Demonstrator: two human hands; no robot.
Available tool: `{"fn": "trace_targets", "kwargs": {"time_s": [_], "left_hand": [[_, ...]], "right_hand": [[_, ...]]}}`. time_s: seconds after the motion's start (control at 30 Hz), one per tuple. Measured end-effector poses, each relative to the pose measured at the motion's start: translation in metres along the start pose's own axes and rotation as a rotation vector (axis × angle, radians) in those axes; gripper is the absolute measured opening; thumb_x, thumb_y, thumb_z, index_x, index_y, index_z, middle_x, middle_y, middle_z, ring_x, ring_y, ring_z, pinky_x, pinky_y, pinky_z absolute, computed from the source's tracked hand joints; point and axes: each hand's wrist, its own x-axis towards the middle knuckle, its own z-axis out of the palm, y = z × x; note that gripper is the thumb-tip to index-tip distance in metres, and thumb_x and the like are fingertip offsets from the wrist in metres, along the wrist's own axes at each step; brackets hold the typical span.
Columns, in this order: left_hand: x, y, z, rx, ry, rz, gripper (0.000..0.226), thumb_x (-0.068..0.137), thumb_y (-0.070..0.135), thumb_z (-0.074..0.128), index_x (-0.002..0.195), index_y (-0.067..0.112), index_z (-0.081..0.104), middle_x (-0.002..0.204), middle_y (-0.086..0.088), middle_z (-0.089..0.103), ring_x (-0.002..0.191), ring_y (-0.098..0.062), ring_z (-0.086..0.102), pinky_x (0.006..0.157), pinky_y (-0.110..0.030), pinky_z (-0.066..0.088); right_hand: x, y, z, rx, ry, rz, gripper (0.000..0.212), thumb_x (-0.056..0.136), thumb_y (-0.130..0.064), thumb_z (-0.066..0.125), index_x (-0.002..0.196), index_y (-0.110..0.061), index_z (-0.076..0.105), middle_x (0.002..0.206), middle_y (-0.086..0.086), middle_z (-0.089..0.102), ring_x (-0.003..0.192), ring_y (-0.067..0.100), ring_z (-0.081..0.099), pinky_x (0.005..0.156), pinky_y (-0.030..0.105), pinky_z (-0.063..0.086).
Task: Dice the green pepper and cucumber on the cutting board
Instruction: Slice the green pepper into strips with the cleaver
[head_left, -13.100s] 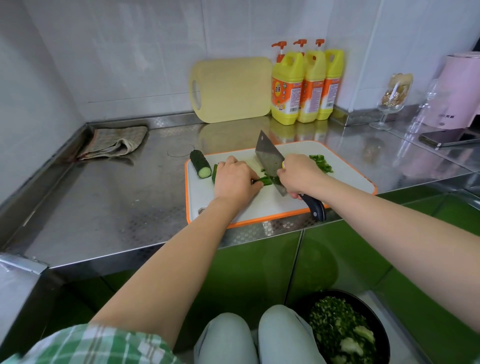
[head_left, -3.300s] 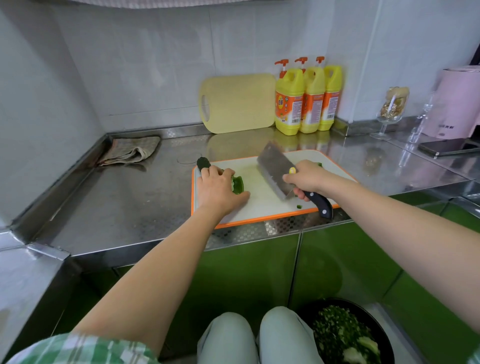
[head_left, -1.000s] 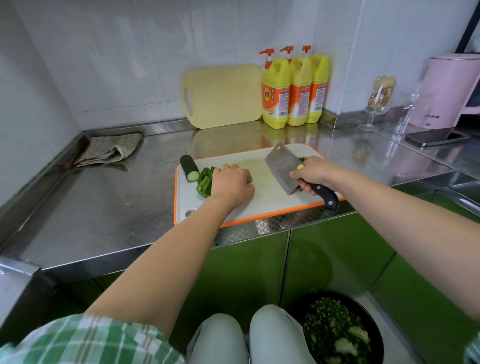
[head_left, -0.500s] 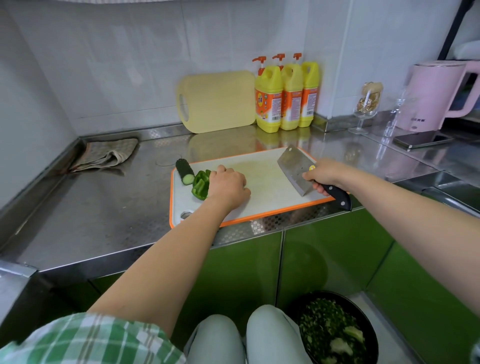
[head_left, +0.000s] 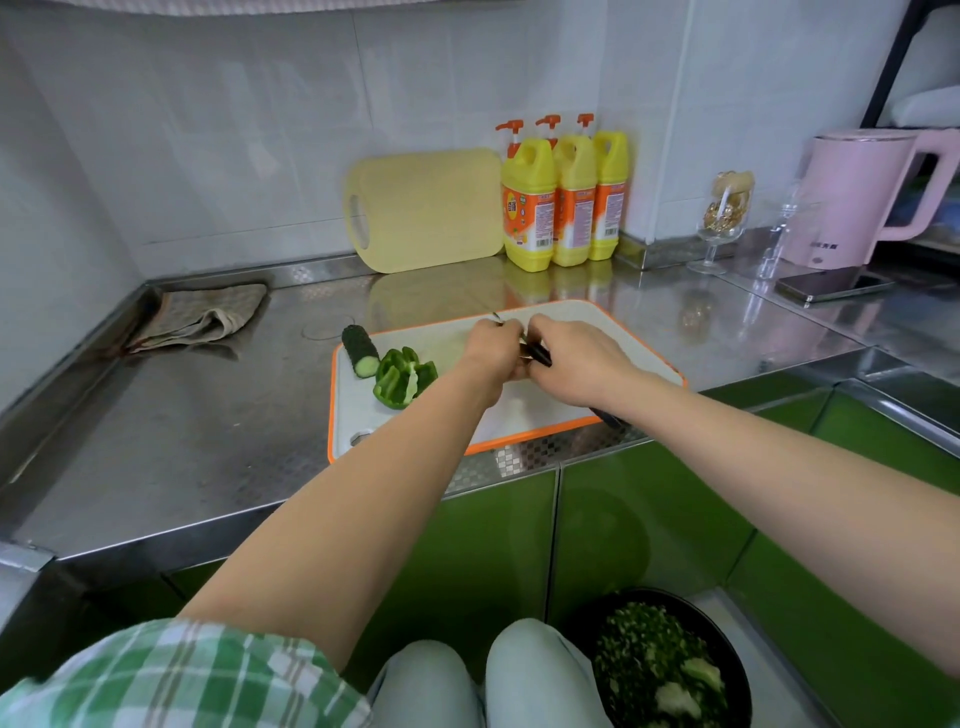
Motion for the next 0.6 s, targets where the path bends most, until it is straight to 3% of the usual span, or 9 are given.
{"fn": "trace_targets", "kwargs": {"time_s": [0.1,0.17,0.23,0.3,0.37,0.43,0.47,0.53,0.6], "left_hand": [[0.006,-0.006,-0.003,-0.057,0.084,-0.047,0.018,0.097,0.005,0.036,0.089,0.005,0.053,0.082,-0.013,0.058,0.068,-0.025,0.058,0.054,-0.029,0.053],[0.008,-0.009,-0.006,-0.105,0.099,-0.073,0.025,0.099,0.007,0.037,0.078,0.007,0.05,0.073,-0.011,0.054,0.069,-0.027,0.059,0.062,-0.035,0.054],[0.007,-0.007,-0.006,-0.141,0.106,-0.093,0.029,0.099,0.008,0.039,0.07,0.01,0.042,0.068,-0.008,0.045,0.065,-0.026,0.057,0.062,-0.036,0.053],[0.005,-0.006,-0.003,-0.143,0.109,-0.101,0.031,0.101,0.011,0.041,0.07,0.01,0.041,0.067,-0.007,0.044,0.058,-0.022,0.056,0.054,-0.03,0.05],[0.003,-0.005,0.001,-0.174,0.1,-0.104,0.031,0.102,0.012,0.04,0.071,0.01,0.045,0.065,-0.006,0.047,0.047,-0.016,0.056,0.046,-0.024,0.05],[0.003,-0.006,0.005,-0.203,0.064,-0.118,0.028,0.102,0.012,0.039,0.078,0.008,0.051,0.068,-0.007,0.055,0.048,-0.016,0.057,0.047,-0.026,0.055],[0.004,-0.006,0.006,-0.209,0.052,-0.123,0.026,0.102,0.013,0.039,0.082,0.007,0.053,0.071,-0.008,0.057,0.047,-0.017,0.059,0.05,-0.027,0.056],[0.004,-0.007,0.006,-0.194,0.075,-0.122,0.026,0.102,0.013,0.037,0.083,0.007,0.053,0.071,-0.007,0.058,0.038,-0.012,0.059,0.046,-0.024,0.053],[0.005,-0.009,0.005,-0.18,0.098,-0.116,0.024,0.102,0.013,0.036,0.087,0.006,0.053,0.071,-0.007,0.059,0.037,-0.012,0.059,0.047,-0.024,0.052]], "right_hand": [[0.001,0.013,-0.005,0.201,-0.127,-0.024,0.023,0.095,-0.038,0.051,0.099,-0.016,0.058,0.077,0.002,0.059,0.075,0.026,0.059,0.063,0.036,0.049],[0.006,0.028,-0.004,0.376,-0.115,0.057,0.031,0.099,-0.034,0.043,0.101,-0.01,0.061,0.086,0.011,0.063,0.074,0.025,0.061,0.06,0.036,0.053],[0.012,0.049,0.002,0.367,0.024,0.11,0.033,0.101,-0.028,0.038,0.111,-0.007,0.062,0.109,0.014,0.064,0.097,0.028,0.062,0.077,0.04,0.053],[0.015,0.061,0.009,0.371,0.068,0.126,0.035,0.102,-0.026,0.037,0.129,-0.016,0.057,0.135,0.01,0.052,0.125,0.025,0.048,0.101,0.037,0.04],[0.015,0.059,0.014,0.469,0.007,0.102,0.039,0.102,-0.026,0.036,0.138,-0.026,0.049,0.144,0.008,0.037,0.136,0.021,0.031,0.112,0.033,0.023],[0.015,0.053,0.02,0.485,-0.033,0.059,0.039,0.101,-0.024,0.038,0.137,-0.029,0.051,0.144,0.008,0.033,0.137,0.021,0.025,0.116,0.036,0.019],[0.016,0.051,0.023,0.449,-0.004,0.048,0.037,0.099,-0.021,0.042,0.133,-0.027,0.056,0.141,0.008,0.038,0.134,0.022,0.032,0.113,0.038,0.025],[0.019,0.052,0.023,0.425,0.112,0.076,0.029,0.091,-0.015,0.052,0.118,-0.021,0.064,0.125,0.008,0.055,0.11,0.022,0.054,0.095,0.035,0.044],[0.018,0.051,0.02,0.503,0.107,0.146,0.01,0.088,-0.02,0.061,0.098,-0.018,0.064,0.101,0.004,0.064,0.09,0.019,0.061,0.077,0.031,0.047]]}}
